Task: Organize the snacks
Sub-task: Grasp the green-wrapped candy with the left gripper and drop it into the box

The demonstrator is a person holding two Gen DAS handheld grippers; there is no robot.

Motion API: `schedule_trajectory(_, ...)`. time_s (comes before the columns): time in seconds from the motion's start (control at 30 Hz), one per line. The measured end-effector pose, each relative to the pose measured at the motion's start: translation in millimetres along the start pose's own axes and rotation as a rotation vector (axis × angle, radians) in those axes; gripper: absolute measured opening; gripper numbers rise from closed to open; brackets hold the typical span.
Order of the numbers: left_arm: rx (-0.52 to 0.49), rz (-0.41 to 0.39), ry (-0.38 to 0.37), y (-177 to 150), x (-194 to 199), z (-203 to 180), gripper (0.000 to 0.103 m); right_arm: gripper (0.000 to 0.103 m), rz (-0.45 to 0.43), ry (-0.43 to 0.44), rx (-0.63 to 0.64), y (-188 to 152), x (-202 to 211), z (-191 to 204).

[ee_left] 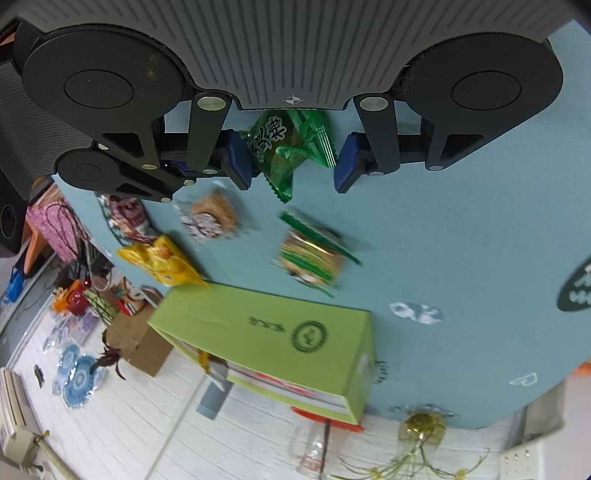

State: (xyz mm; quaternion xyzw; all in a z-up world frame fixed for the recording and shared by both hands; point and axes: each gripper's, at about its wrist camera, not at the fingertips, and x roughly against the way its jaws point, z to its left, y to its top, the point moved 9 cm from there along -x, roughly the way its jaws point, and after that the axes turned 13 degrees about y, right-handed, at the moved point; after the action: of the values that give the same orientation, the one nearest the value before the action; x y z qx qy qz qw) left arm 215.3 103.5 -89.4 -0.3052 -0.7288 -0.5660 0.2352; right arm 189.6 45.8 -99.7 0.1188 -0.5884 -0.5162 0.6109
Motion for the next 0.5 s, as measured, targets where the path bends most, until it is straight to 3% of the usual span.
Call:
schedule_trajectory(0.17,0.005,0.028,-0.075,-11.3,-6.6,-50.4,0.031,0.093,-0.024,-0.082,-0.023,-22.3,45.8,-19.7)
schedule_trajectory(0.27,-0.009,0.025,-0.069,-14.8,-10.5,-73.0,0.031,0.093,-0.042,-0.145,-0.047,-34.9,65.7,-29.3)
schedule_trajectory(0.33,-0.016,0.012,-0.049,-15.6,-9.3,-80.4,0.039,0.093,-0.057,-0.174,-0.050,-41.2,77.2,-30.7)
schedule_trajectory(0.5,0.035,-0.002,-0.033,-17.6,2.2,-70.2,0.040,0.093,-0.062,-0.132,-0.012,-53.4,87.9,-21.4)
